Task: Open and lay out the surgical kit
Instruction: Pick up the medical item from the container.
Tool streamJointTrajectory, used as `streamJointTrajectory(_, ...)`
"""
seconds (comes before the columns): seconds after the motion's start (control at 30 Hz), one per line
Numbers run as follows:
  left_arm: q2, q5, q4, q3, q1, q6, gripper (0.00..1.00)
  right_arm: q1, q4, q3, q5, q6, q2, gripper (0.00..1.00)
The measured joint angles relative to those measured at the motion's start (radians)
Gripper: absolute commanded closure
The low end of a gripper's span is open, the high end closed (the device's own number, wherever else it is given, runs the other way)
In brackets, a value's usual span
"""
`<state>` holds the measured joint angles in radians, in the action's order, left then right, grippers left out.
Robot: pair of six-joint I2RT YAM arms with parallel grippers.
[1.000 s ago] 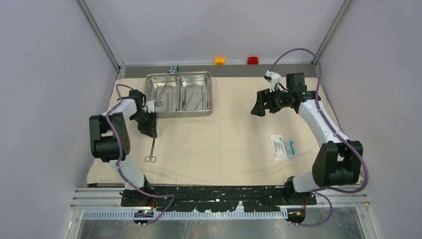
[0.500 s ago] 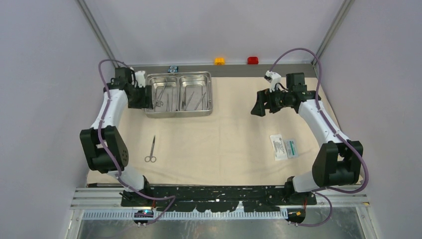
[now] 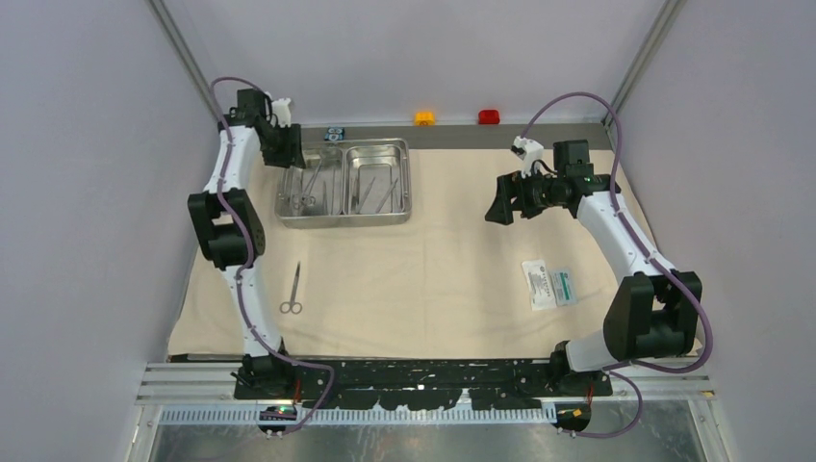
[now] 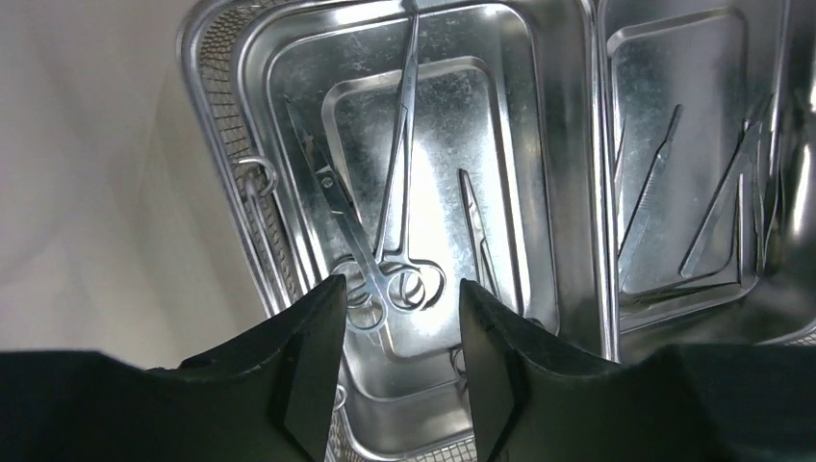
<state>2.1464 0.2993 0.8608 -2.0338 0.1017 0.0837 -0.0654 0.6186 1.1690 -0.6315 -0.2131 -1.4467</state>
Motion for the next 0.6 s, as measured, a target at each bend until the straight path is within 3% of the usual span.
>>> streamJointTrajectory(0.6, 0.305, 0.006, 0.08, -0.325, -0.075, -0.024, 0.56, 0.0, 0.004, 0.005, 0.0, -0.003, -0.023, 0.09)
